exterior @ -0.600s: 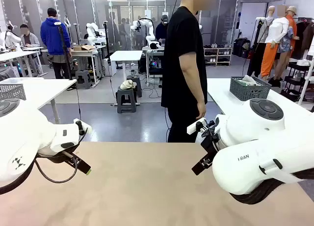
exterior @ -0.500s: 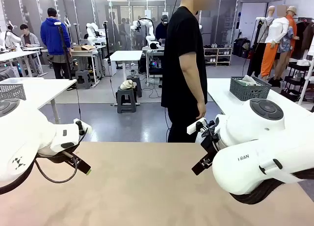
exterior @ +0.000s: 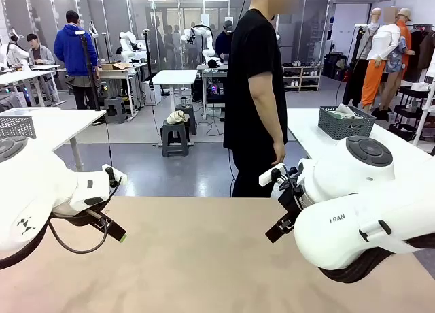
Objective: Fold the towels and place them in the basket.
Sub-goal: When a person lays out a Towel with hook on the table, fold it in half twice.
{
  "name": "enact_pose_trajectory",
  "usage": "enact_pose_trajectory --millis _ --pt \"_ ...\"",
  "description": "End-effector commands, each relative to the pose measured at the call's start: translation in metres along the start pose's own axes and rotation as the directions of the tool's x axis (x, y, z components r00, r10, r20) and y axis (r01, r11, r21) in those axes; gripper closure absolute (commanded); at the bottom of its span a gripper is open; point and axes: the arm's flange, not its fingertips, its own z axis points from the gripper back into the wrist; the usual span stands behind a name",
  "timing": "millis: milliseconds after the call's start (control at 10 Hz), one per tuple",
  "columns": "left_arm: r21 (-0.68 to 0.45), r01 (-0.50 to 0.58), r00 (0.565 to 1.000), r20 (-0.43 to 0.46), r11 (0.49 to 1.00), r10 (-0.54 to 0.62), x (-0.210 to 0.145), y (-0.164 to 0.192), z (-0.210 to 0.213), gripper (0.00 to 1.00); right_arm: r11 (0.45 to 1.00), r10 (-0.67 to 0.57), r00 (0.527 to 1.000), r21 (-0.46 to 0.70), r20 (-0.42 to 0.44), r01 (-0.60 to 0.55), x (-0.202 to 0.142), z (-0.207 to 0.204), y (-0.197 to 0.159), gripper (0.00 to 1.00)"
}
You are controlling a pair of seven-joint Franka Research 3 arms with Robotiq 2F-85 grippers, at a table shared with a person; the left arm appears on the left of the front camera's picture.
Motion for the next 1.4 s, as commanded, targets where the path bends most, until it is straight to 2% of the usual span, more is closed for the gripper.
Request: enact_pose_trajectory --millis 0,1300 --pt "0.000 0.000 1.000 0.000 1.000 0.000 0.0000 0.0000 0.0000 0.00 1.000 -0.002 1.000 0.000 0.000 0.002 0.0000 0.0000 -0.0001 0.00" --pt "0.000 0.000 1.000 0.000 1.000 0.000 0.0000 0.0000 0.0000 0.00 1.000 -0.002 1.000 0.000 0.000 0.002 0.0000 0.0000 -0.0001 0.00"
